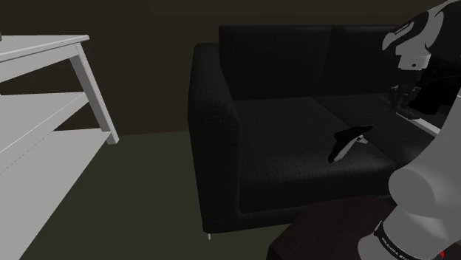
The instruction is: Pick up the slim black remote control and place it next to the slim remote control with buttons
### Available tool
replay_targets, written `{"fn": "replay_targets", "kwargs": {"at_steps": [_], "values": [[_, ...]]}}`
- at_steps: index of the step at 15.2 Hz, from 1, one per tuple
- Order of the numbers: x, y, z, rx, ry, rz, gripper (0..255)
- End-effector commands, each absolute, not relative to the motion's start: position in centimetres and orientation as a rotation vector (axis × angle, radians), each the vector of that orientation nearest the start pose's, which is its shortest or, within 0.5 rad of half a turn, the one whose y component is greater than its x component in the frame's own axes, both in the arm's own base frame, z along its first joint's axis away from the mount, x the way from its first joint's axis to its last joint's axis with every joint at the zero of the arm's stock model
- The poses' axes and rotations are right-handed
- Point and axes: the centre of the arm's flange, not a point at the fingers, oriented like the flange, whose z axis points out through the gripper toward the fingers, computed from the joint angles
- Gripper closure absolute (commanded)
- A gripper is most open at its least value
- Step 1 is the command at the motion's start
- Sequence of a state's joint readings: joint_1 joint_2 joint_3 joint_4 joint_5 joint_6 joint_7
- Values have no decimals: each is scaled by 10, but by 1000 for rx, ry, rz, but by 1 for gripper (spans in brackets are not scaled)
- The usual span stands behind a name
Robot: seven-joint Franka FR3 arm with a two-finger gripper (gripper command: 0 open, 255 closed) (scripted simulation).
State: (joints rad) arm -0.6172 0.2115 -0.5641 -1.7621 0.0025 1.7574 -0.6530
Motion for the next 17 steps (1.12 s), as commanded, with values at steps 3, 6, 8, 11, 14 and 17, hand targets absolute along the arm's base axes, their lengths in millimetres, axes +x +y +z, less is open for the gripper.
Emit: {"fn": "replay_targets", "kwargs": {"at_steps": [3,6,8,11,14,17], "values": [[240,-542,424,-2943,796,305,255],[240,-542,408,-2943,796,305,255],[240,-542,397,-2943,796,305,255],[240,-542,382,-2943,796,305,255],[240,-542,376,-2943,796,305,255],[240,-542,376,-2943,796,305,255]]}}
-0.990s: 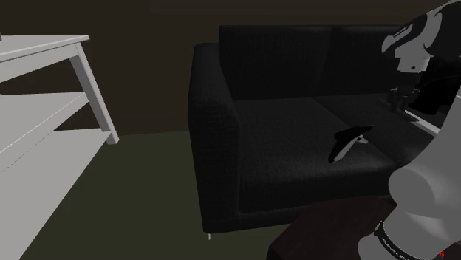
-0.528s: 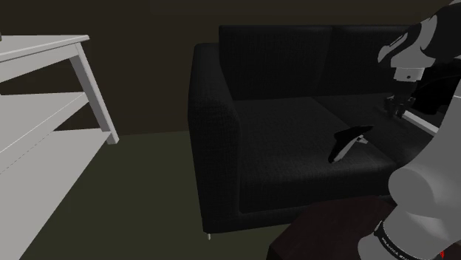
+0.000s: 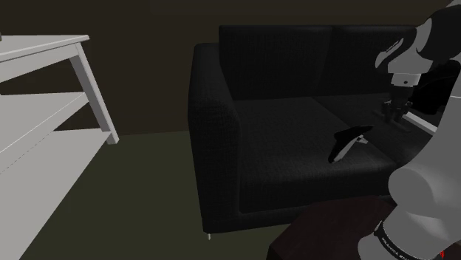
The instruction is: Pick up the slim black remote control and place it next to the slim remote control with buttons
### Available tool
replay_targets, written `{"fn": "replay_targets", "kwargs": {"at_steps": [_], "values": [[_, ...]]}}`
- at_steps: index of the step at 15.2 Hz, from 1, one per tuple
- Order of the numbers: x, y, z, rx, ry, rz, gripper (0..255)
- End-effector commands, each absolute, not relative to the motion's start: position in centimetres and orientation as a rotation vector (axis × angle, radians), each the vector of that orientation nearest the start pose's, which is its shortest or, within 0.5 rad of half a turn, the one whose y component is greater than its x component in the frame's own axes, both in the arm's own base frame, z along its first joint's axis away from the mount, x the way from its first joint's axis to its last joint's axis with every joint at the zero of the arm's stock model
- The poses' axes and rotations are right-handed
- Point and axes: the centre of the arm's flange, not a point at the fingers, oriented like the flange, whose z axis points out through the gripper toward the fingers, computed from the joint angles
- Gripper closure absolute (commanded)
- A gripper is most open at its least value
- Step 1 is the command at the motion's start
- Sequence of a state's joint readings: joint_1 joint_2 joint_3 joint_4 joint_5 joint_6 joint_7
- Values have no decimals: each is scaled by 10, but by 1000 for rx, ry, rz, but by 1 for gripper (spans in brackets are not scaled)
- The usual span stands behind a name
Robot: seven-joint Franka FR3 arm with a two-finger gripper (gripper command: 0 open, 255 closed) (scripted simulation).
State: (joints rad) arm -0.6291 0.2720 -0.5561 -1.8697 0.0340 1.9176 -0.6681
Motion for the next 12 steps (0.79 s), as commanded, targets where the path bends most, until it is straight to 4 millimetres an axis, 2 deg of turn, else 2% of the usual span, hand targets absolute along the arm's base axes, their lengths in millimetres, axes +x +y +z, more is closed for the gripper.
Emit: {"fn": "replay_targets", "kwargs": {"at_steps": [1,3,4,9,12], "values": [[240,-542,376,-2943,796,305,255],[240,-542,376,-2943,796,305,255],[240,-542,376,-2943,796,305,0],[240,-542,376,-2943,796,305,0],[247,-547,414,-2943,796,305,0]]}}
